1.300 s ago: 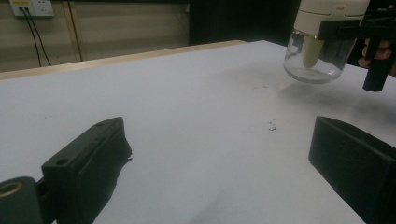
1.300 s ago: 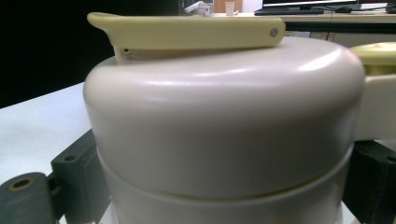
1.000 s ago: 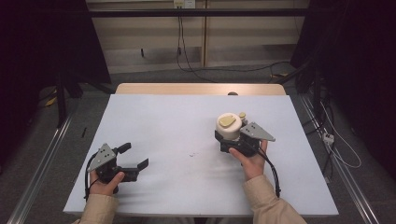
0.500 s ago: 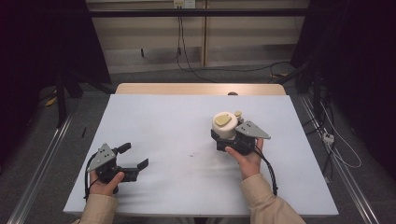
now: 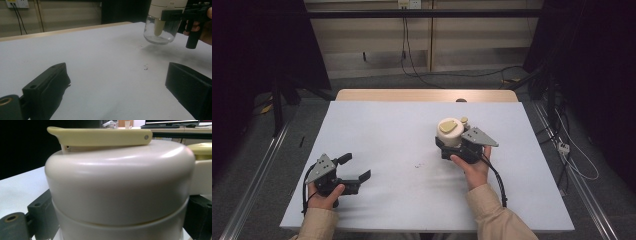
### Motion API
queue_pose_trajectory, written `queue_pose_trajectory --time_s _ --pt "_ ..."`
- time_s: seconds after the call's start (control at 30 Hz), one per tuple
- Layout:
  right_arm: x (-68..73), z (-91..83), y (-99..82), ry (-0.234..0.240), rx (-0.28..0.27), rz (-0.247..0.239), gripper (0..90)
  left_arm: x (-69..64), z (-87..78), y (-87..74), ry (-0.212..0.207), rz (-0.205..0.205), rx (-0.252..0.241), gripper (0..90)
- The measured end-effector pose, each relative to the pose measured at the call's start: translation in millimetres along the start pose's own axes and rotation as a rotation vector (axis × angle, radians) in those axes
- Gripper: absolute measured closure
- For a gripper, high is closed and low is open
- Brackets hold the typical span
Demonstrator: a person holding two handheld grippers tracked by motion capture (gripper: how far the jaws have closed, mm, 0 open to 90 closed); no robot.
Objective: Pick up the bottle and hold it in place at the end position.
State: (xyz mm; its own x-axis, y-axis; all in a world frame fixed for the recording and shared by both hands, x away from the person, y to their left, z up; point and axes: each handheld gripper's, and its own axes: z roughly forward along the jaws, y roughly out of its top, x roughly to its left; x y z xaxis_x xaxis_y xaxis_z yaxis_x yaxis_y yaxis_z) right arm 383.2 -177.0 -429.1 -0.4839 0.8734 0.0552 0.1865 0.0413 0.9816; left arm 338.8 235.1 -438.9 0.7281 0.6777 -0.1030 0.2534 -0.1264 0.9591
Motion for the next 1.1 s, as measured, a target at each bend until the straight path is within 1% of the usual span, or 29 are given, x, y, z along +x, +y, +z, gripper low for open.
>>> queue_pose_trajectory --time_s 0.87,1.1 --pt "8.5 17.4 -0.4 0.022 0.006 0.006 7.0 -0.4 -0.2 -0.8 0.002 -0.007 0.002 4.0" --pt "8.5 19.3 -0.8 0.020 0.011 0.010 7.0 -0.4 -0.5 -0.8 0.002 -0.006 0.003 4.0"
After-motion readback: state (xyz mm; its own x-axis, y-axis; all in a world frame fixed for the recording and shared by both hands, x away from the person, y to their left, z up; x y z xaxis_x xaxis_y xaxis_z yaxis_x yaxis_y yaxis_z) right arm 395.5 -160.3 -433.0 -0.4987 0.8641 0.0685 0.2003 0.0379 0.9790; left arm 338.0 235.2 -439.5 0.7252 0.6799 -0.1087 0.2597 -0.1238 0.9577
